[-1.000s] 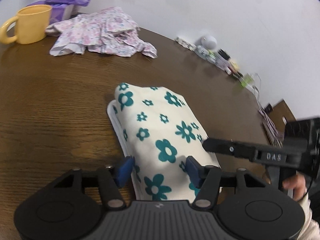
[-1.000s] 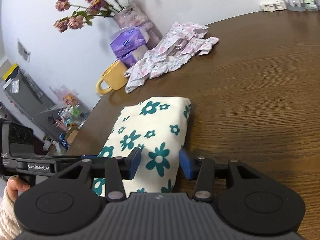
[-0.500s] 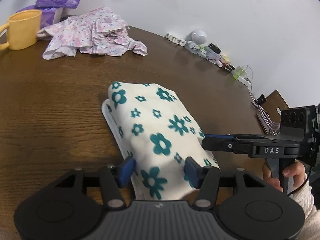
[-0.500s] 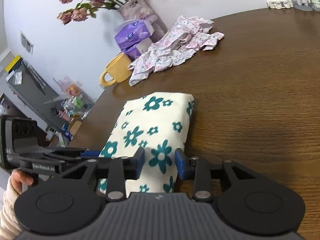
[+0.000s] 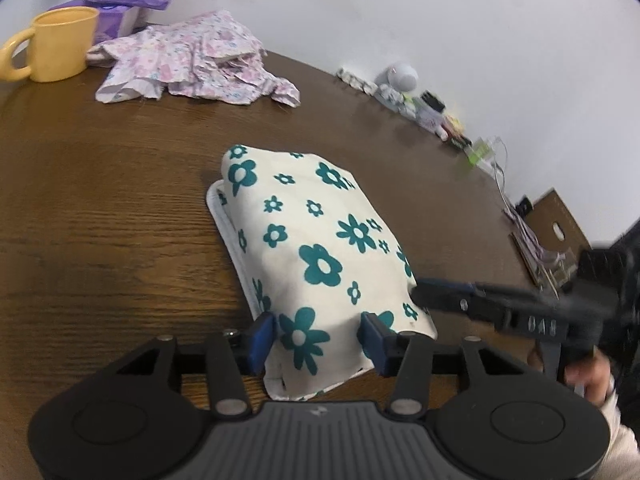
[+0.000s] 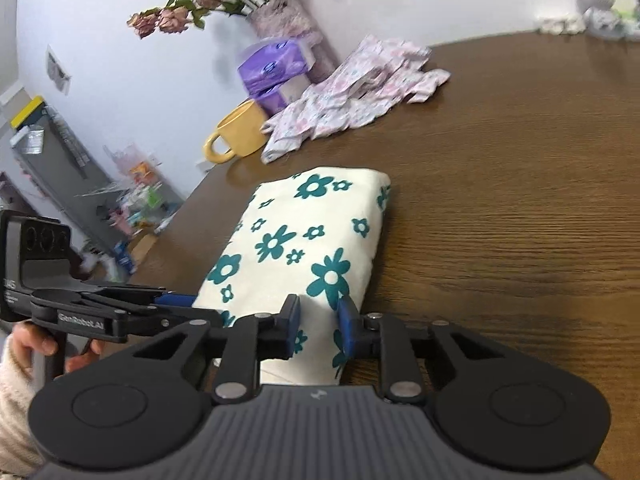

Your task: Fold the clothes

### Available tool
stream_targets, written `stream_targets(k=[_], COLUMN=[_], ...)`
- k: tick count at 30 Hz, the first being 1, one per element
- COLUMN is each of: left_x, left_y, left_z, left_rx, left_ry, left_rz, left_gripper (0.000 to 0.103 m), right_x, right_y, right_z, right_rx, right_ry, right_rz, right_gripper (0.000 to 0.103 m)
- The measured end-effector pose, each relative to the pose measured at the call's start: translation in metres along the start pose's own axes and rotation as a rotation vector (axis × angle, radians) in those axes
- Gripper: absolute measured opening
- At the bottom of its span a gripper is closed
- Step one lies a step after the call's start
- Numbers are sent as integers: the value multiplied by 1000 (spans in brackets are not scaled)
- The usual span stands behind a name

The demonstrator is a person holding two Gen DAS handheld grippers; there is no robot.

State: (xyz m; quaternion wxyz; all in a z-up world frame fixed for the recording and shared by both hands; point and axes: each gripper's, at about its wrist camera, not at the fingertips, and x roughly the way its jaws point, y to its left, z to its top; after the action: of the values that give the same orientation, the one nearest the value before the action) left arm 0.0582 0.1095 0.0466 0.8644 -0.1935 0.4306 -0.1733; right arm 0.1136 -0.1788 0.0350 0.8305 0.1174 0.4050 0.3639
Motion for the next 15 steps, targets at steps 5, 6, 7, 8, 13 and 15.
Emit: stream_targets(k=[5, 6, 7, 8, 13, 15], left_x=[2, 2, 1, 1, -2, -6], left_y=[5, 4, 2, 1, 1, 3], left_z=[-5, -5, -6, -7, -11, -13], left_rx=[-27, -14, 0, 13, -8, -22], left_ry=[-6, -9, -13, -17, -28, -37], left_rz=[-8, -5, -3, 0, -1, -2], left_gripper=[51, 48, 45, 45, 53, 55], right_x=[-8, -8, -9, -9, -10, -12], right_y=[10, 9, 7, 6, 7, 8], right_z=[-22, -24, -25, -25, -29, -32], right_rx=[-6, -2, 10, 15, 7, 9], right_ry=[-79, -86, -89, -90, -107, -122], right_rz=[-47, -46, -39, -35, -53, -72], right_gripper=[24, 24, 23, 19, 20, 38])
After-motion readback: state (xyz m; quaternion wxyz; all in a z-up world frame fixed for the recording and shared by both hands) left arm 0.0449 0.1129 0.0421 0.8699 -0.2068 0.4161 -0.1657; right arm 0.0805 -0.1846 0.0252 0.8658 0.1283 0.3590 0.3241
